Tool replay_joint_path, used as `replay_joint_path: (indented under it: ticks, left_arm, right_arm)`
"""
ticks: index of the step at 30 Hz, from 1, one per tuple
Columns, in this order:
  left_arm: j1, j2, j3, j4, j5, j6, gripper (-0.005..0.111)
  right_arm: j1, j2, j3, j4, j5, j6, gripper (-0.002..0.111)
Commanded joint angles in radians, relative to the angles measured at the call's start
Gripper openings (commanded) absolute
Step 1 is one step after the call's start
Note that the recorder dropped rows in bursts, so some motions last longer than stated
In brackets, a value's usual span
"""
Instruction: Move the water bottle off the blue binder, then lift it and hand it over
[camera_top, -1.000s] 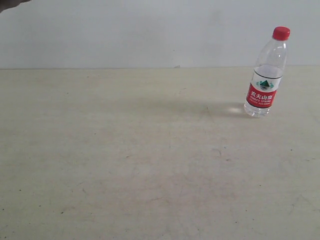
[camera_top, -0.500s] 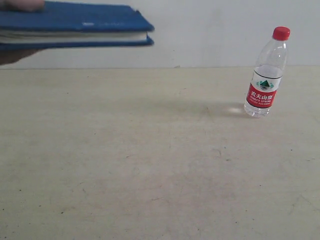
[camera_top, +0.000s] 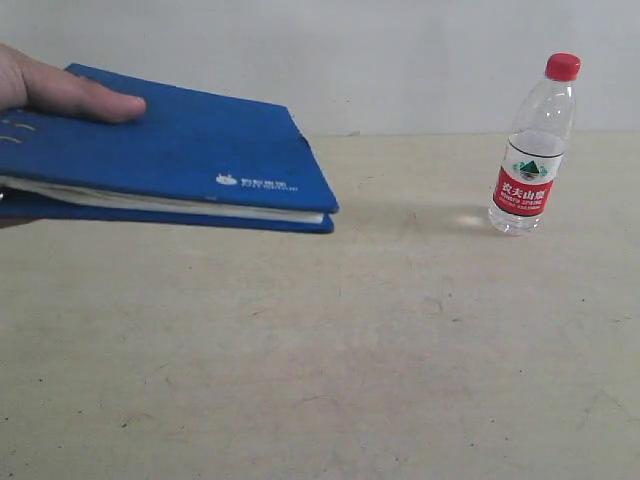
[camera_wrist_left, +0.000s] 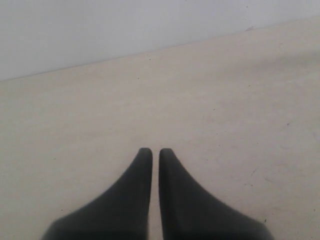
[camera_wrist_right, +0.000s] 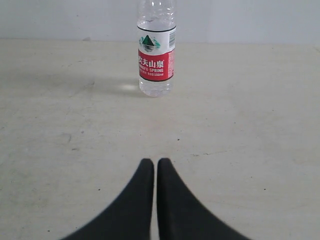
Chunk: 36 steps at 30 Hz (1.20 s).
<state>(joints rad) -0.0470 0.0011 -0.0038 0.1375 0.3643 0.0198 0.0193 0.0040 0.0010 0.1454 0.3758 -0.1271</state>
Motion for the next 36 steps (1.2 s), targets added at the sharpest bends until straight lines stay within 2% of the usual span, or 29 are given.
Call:
replay_joint_path:
  ticks: [1, 6, 14, 36]
  left_arm:
    - [-0.009, -0.001, 0.004, -0.007, 0.003, 0.005, 0.005]
    - [-0.009, -0.001, 0.004, -0.007, 0.003, 0.005, 0.005]
    - [-0.009, -0.001, 0.004, -0.007, 0.003, 0.005, 0.005]
    - [-0.009, -0.001, 0.004, -0.007, 0.003, 0.005, 0.005]
  right_arm:
    - [0.000, -0.004, -0.001, -0.002, -0.007, -0.002, 0.000]
    - [0.000, -0.004, -0.001, 0.001, -0.007, 0.030, 0.000]
    - [-0.090, -0.004, -0.001, 0.002, -0.003, -0.026, 0.000]
    - [-0.078, -0.004, -0.001, 0.002, -0.010, -0.026, 0.000]
